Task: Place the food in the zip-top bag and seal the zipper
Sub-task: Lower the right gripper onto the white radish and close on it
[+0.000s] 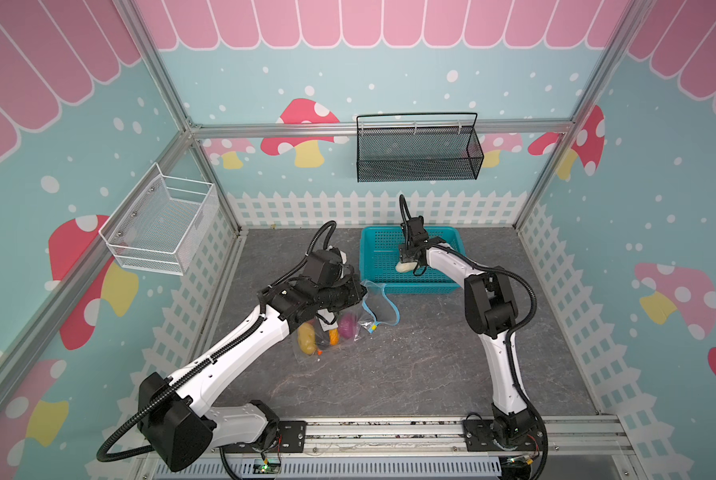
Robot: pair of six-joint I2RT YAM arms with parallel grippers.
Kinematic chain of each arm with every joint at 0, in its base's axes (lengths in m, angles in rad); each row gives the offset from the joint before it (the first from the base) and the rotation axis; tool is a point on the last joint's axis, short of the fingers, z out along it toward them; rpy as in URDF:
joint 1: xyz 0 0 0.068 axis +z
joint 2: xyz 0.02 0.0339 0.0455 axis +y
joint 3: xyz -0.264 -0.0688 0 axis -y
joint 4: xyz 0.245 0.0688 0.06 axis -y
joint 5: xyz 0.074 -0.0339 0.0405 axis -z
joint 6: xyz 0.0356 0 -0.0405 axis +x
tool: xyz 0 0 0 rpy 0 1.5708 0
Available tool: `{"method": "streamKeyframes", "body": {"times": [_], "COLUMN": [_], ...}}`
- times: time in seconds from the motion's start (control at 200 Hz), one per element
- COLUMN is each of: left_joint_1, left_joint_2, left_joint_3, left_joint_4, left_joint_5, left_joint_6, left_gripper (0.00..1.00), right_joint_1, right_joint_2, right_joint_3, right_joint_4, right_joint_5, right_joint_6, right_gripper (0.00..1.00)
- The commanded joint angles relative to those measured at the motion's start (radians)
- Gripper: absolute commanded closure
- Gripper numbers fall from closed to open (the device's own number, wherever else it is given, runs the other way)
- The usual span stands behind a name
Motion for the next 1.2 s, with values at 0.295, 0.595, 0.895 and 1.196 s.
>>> {"method": "streamKeyframes", "body": {"times": [0.295,0.595,0.895,1.196], "left_joint_1": [0.012,0.023,0.025,0.025], "left_joint_2": [-0.044,-0.051,-0.043,-0.019], "left_joint_3": [-0.023,-0.022,-0.017,-0.012], "left_joint_4": [-0.008,-0.012,-0.012,0.0], "left_joint_5": [-0.023,-0.021,-0.021,-0.002], "left_joint_6": [0.005,0.008,0.009,0.007], "left_gripper": [1.0,1.0,1.0,1.0], "right_joint_1": [0.007,0.007,0.005,-0.077], "right_joint_2": [-0.09,-0.109,-0.214,-0.268], "right_joint_3": [-0.099,-0.131,-0.255,-0.324], "right_joint_4": [0.029,0.01,0.057,0.076], "right_joint_5": [-0.003,0.005,0.011,-0.273], "right_joint_6": [0.013,0.014,0.045,0.317], "right_gripper": [0.22,0.22,0.21,0.17]}}
